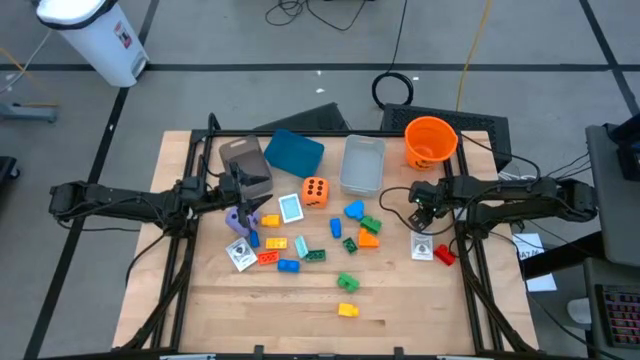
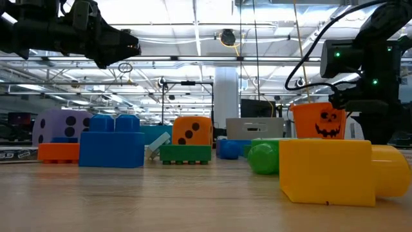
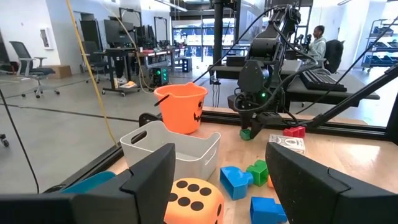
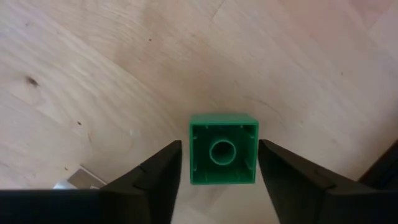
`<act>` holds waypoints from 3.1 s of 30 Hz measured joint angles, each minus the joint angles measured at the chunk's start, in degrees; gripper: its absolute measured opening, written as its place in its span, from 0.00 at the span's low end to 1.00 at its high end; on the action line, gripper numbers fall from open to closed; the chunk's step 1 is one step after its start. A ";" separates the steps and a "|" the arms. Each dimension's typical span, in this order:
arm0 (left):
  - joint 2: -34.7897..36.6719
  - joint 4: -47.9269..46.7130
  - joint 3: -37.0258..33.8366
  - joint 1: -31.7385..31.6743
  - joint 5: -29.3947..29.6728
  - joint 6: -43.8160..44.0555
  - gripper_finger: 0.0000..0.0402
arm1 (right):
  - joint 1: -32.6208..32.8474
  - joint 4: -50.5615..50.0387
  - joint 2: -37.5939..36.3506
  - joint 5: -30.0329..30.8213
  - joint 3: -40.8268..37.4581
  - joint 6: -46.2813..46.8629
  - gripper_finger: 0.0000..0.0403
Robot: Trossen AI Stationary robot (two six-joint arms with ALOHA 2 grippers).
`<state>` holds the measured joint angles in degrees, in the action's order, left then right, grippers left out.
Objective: Pick & Place Toys
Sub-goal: Put the green game piece into the black bin
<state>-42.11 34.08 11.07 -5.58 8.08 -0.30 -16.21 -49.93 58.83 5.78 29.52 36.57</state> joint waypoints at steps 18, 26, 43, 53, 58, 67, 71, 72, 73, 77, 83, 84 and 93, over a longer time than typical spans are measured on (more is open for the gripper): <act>0.00 0.00 0.00 0.00 0.00 0.09 0.65 | 0.00 15.58 0.00 -5.08 0.00 -2.66 0.36; 0.00 -0.07 0.09 0.00 2.64 -2.14 0.65 | 0.02 43.59 0.00 -16.59 0.00 -4.70 0.33; -25.47 -9.80 24.66 5.04 5.52 -23.92 0.65 | 2.15 87.42 4.09 -22.62 0.09 -4.55 0.34; -42.52 -9.76 40.99 6.76 5.49 -32.44 0.65 | 4.46 100.10 11.80 -25.94 0.07 -3.20 0.34; -46.83 -9.81 45.45 7.83 5.46 -35.41 0.65 | 4.68 104.54 13.73 -27.07 0.07 -2.90 0.34; -50.69 -5.41 48.12 10.19 5.34 -41.99 0.65 | 4.70 109.81 15.26 -27.21 0.04 -3.21 0.34; -50.64 -3.24 48.06 10.22 5.16 -42.66 0.64 | 4.72 110.28 15.26 -27.43 0.04 -3.07 0.34; -50.64 -2.48 48.06 10.10 5.20 -42.69 0.64 | 4.72 110.75 15.26 -27.96 0.04 -2.92 0.34; -50.62 -2.02 48.06 10.05 5.22 -43.00 0.64 | 4.72 111.33 15.26 -28.50 0.04 -2.77 0.34; -50.61 -1.66 48.06 9.68 3.91 -44.38 0.65 | 5.25 111.91 15.23 -28.61 0.04 -2.66 0.34; -50.60 -1.16 48.06 9.35 2.30 -45.47 0.63 | 5.84 112.87 15.23 -28.56 0.04 -2.72 0.34; -50.60 -1.24 48.06 9.35 2.29 -45.89 0.62 | 5.84 113.03 15.23 -28.52 0.04 -2.57 0.34; -50.58 -0.79 48.04 9.35 1.34 -47.73 0.59 | 5.84 115.24 15.21 -28.51 0.23 -1.21 0.34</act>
<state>-92.68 33.30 59.11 3.77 9.42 -48.03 -10.37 65.31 74.04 -22.73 29.75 35.36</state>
